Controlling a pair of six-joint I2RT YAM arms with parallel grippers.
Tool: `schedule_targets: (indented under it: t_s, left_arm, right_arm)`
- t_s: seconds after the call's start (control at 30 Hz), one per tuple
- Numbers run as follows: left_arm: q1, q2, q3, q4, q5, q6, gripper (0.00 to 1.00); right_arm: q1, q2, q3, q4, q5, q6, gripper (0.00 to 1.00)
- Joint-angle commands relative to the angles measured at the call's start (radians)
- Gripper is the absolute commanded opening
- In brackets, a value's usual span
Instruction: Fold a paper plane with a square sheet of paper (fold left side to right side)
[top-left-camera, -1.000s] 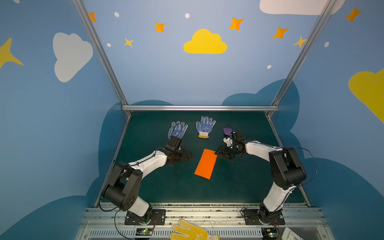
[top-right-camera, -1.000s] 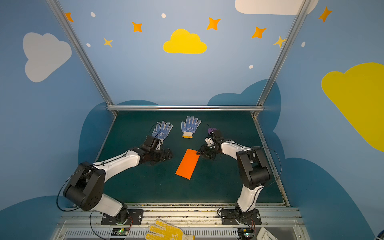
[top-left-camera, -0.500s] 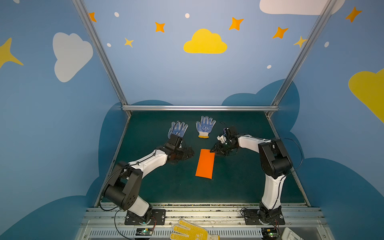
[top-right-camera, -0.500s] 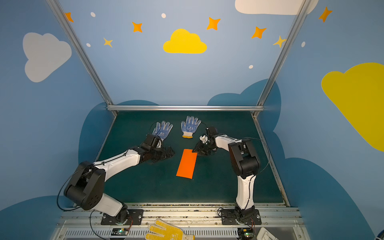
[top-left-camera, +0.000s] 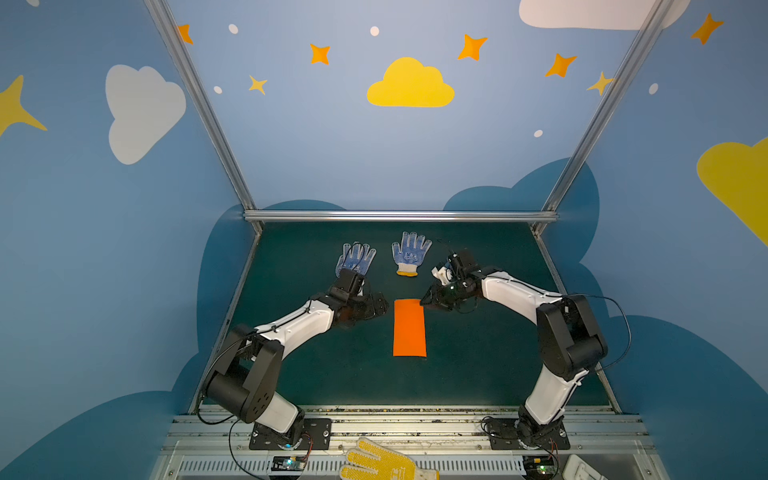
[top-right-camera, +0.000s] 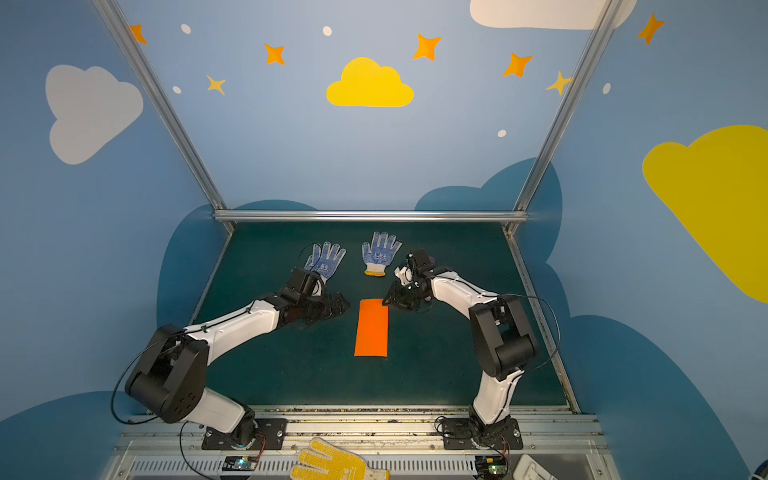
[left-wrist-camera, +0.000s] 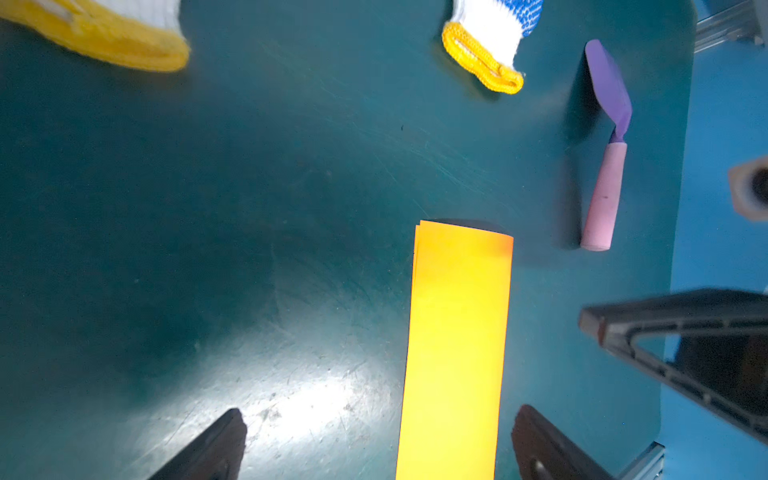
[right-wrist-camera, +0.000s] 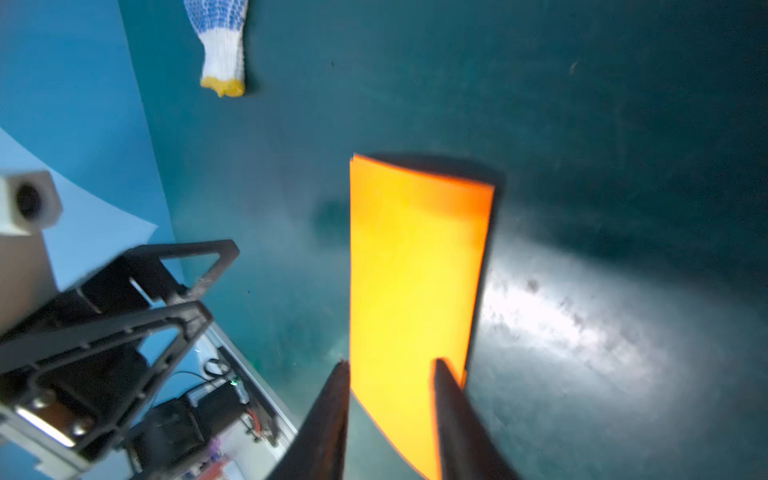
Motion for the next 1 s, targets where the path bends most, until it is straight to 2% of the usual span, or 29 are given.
schedule_targets:
  t_s: [0.0, 0.03, 0.3, 0.5, 0.67, 0.97]
  left_arm:
    - [0.004, -0.024, -0.028, 0.036, -0.011, -0.013, 1.00]
    - [0.004, -0.020, -0.030, 0.046, 0.003, -0.023, 1.00]
    - [0.003, 0.017, -0.051, 0.100, 0.105, -0.067, 1.00]
    - [-0.012, 0.027, -0.067, 0.119, 0.106, -0.072, 1.00]
    - [-0.021, 0.063, -0.063, 0.149, 0.152, -0.080, 1.00]
    - [-0.050, 0.136, -0.044, 0.178, 0.222, -0.082, 1.00]
  right_arm:
    - [0.035, 0.007, -0.065, 0.022, 0.029, 0.025, 0.03]
    - [0.039, 0.011, -0.072, 0.035, 0.029, 0.032, 0.00]
    - [0.070, 0.057, -0.057, 0.056, 0.058, 0.043, 0.00]
    - [0.069, 0.088, -0.036, 0.063, 0.055, 0.038, 0.00]
    - [0.067, 0.125, -0.023, 0.068, 0.066, 0.034, 0.00]
    - [0.032, 0.153, -0.092, 0.092, 0.090, 0.023, 0.00]
